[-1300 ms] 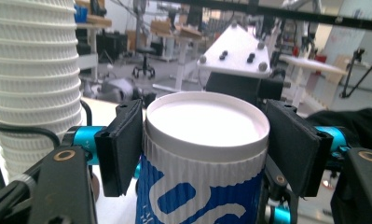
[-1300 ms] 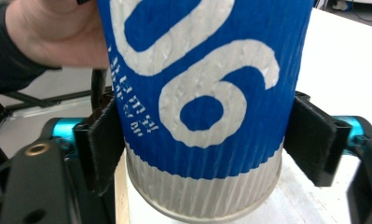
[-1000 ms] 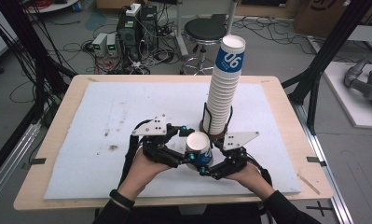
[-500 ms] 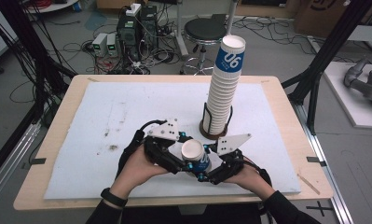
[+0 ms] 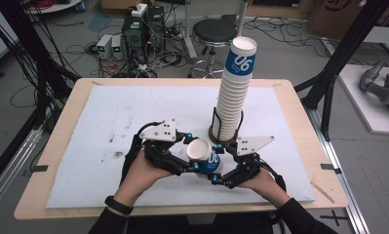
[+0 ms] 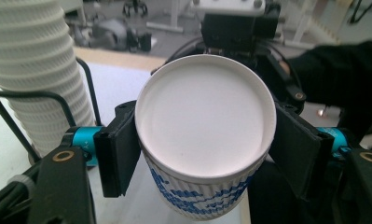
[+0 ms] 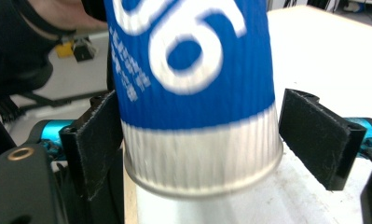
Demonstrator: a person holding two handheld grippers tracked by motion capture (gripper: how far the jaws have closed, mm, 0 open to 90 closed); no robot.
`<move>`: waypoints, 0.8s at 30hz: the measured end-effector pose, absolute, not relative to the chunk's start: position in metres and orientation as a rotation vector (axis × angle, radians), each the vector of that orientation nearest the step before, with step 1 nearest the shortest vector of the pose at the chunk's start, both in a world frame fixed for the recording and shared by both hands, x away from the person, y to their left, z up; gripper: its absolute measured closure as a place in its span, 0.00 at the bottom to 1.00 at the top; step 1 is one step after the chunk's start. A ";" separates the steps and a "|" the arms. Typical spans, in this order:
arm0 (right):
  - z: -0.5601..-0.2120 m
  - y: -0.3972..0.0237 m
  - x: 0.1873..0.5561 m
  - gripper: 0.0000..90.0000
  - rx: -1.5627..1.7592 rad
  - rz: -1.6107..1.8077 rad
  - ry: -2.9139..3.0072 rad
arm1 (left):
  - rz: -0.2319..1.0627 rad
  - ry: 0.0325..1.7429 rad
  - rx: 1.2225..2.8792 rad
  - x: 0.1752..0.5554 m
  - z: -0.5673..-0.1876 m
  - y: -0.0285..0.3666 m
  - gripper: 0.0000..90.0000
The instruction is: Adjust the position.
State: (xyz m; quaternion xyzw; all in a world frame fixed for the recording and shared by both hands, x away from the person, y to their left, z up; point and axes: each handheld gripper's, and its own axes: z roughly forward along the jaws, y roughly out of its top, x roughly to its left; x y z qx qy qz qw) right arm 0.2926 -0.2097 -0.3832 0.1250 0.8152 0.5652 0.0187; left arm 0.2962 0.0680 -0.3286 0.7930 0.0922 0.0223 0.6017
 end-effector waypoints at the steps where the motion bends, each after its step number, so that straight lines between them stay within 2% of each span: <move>1: -0.382 -0.212 0.293 0.17 0.420 1.785 2.508 | 0.054 0.216 1.818 0.297 -0.328 0.070 0.33; 9: -0.380 -0.213 0.292 0.15 0.419 1.874 2.449 | 0.008 0.229 1.672 0.298 -0.330 0.074 0.33; 16: -0.379 -0.214 0.293 0.20 0.406 1.880 2.463 | 0.004 0.222 1.664 0.298 -0.332 0.073 0.33; 24: -0.380 -0.214 0.293 0.21 0.378 1.844 2.487 | 0.002 0.224 1.750 0.296 -0.328 0.072 0.30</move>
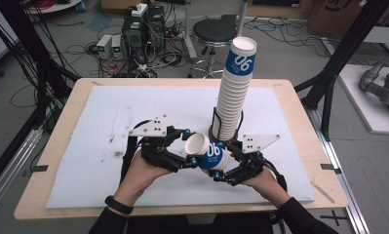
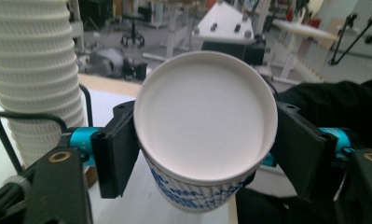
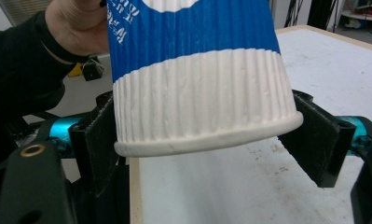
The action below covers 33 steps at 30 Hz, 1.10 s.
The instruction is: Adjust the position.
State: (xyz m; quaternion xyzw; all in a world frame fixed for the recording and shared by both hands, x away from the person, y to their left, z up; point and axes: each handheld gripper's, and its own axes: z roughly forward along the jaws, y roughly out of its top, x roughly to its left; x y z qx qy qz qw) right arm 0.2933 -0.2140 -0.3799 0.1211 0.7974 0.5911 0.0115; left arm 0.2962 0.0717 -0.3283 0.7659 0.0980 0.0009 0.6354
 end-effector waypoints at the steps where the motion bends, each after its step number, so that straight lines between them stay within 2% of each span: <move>1: -0.380 -0.214 0.293 0.21 0.378 1.844 2.487 | 0.007 0.225 1.775 0.296 -0.328 0.071 0.30; 9: -0.382 -0.212 0.293 0.22 0.358 1.764 2.523 | 0.045 0.214 1.931 0.292 -0.318 0.069 0.25; 18: -0.385 -0.207 0.292 0.22 0.296 1.592 2.608 | 0.065 0.204 2.065 0.291 -0.319 0.067 0.27; 22: -0.384 -0.207 0.291 0.21 0.286 1.587 2.611 | 0.055 0.194 2.058 0.292 -0.320 0.069 0.33; 26: -0.381 -0.210 0.291 0.17 0.294 1.647 2.571 | 0.040 0.187 1.996 0.294 -0.322 0.073 0.33; 33: -0.375 -0.219 0.293 0.16 0.340 1.789 2.500 | -0.008 0.205 1.822 0.299 -0.328 0.083 0.34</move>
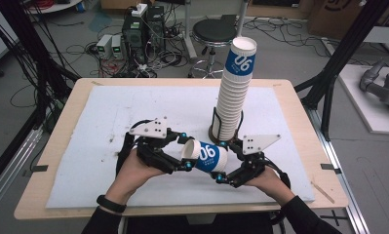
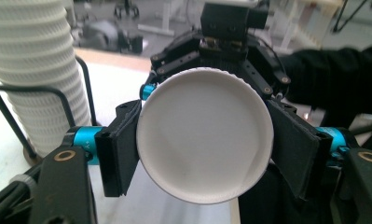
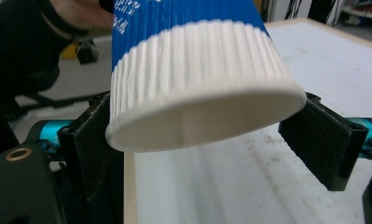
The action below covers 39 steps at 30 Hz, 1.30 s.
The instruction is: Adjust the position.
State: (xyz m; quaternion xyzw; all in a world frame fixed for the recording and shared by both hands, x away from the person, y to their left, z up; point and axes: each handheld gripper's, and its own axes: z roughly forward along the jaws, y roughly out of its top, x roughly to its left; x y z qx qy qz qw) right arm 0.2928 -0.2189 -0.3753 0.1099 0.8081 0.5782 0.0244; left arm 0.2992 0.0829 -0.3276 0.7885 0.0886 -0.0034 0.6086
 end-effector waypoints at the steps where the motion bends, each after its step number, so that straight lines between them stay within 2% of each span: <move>1: -0.374 -0.221 0.294 0.16 0.357 1.826 2.477 | -0.011 0.208 1.811 0.300 -0.328 0.084 0.34; 11: -0.371 -0.224 0.295 0.16 0.402 1.923 2.438 | -0.039 0.212 1.723 0.302 -0.334 0.084 0.34; 16: -0.369 -0.227 0.294 0.20 0.382 1.915 2.441 | -0.050 0.216 1.745 0.302 -0.335 0.083 0.34; 30: -0.369 -0.226 0.293 0.22 0.334 1.825 2.481 | 0.010 0.205 1.977 0.296 -0.325 0.077 0.27; 39: -0.369 -0.224 0.293 0.22 0.293 1.753 2.532 | 0.024 0.184 2.093 0.294 -0.325 0.074 0.26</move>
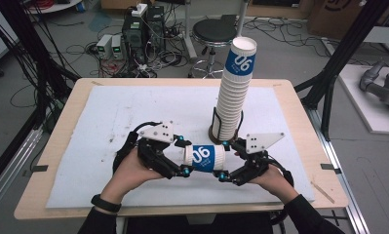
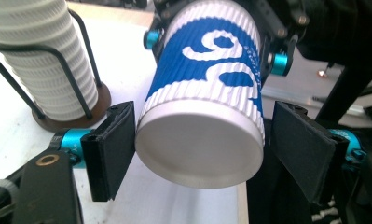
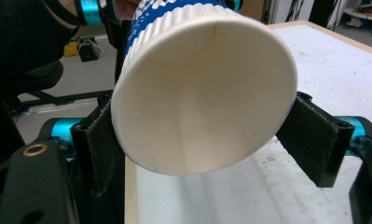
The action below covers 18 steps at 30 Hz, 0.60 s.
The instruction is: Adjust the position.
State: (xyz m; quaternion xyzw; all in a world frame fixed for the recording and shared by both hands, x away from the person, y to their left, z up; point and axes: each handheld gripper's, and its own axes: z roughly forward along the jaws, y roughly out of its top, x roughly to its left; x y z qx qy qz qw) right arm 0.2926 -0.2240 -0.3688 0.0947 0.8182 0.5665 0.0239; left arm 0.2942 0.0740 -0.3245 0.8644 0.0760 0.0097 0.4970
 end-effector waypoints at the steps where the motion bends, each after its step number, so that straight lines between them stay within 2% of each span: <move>1: -0.369 -0.224 0.293 0.23 0.285 1.750 2.536 | 0.025 0.185 2.102 0.294 -0.325 0.073 0.26; 8: -0.369 -0.224 0.292 0.23 0.265 1.746 2.545 | 0.023 0.162 2.142 0.295 -0.331 0.070 0.32; 10: -0.368 -0.224 0.292 0.19 0.277 1.777 2.527 | 0.024 0.145 2.127 0.295 -0.331 0.070 0.33; 18: -0.364 -0.229 0.293 0.18 0.297 1.861 2.481 | 0.027 0.117 1.999 0.297 -0.329 0.079 0.34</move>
